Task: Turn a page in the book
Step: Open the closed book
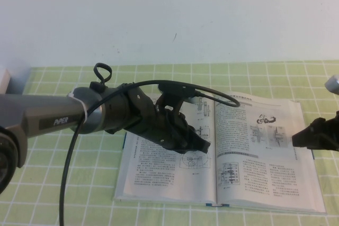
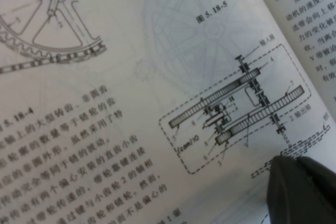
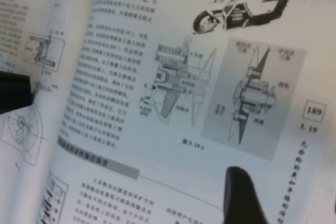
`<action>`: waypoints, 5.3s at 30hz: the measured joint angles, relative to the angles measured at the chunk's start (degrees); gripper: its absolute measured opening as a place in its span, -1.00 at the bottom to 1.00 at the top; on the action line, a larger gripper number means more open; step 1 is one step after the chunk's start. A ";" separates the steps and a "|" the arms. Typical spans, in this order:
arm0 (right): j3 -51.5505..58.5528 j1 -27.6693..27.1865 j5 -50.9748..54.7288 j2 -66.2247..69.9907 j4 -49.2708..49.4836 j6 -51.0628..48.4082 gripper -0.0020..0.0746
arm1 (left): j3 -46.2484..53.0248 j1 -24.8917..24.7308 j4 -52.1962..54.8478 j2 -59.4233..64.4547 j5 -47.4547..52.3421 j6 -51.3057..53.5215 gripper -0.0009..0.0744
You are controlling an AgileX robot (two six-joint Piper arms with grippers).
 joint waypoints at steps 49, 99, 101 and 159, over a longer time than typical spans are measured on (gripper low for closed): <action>-0.13 -0.12 5.50 5.17 12.33 -1.49 0.01 | 0.00 0.00 -1.07 0.00 -0.10 0.04 -0.99; -0.13 -0.12 6.00 5.17 5.79 4.73 -0.12 | -0.72 -0.13 -1.06 -9.69 3.08 8.14 -0.99; -0.13 -0.12 6.00 5.17 6.05 4.73 -0.12 | -1.75 -0.53 -1.06 -9.69 4.69 9.23 -0.99; -3.52 4.66 0.09 -6.88 -28.21 21.42 -0.83 | -6.96 -3.89 33.03 -8.25 7.13 -23.89 -0.99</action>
